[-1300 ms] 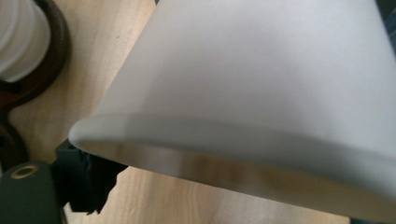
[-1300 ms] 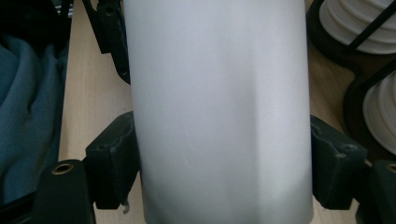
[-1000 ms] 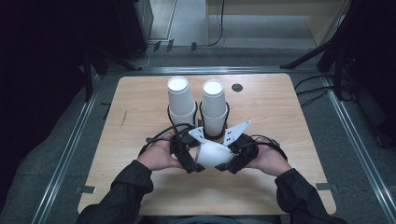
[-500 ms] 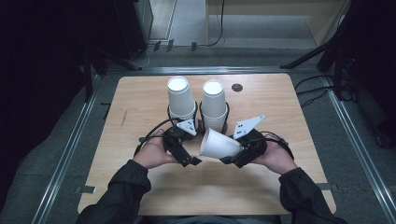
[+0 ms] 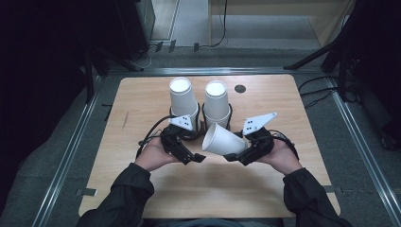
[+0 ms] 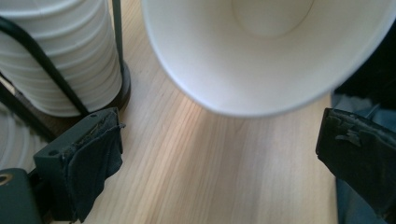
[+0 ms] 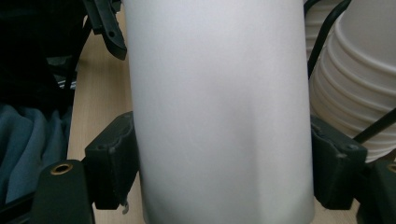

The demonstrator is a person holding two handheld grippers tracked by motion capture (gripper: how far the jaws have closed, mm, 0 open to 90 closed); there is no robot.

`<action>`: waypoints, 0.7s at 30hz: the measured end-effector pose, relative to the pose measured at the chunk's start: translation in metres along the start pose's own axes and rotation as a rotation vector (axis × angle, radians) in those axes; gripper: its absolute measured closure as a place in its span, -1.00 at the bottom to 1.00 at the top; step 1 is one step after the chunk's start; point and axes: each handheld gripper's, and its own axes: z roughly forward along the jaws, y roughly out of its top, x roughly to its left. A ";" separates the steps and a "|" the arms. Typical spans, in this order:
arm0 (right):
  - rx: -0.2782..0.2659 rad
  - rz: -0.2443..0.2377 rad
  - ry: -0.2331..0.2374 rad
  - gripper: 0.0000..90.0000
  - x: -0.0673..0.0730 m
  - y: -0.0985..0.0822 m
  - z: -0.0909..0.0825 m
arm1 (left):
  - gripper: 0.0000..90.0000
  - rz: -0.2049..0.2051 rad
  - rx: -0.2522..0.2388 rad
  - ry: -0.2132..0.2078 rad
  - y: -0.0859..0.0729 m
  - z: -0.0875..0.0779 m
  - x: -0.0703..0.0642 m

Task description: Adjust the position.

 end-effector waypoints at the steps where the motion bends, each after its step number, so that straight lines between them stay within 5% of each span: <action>1: 0.001 -0.003 0.004 -0.52 0.000 0.000 0.001 | -0.98 -0.001 -0.003 -0.006 0.001 0.000 -0.001; 21: 0.009 -0.068 0.071 -0.52 0.012 0.010 0.024 | -0.96 -0.057 -0.102 -0.080 0.008 0.006 -0.008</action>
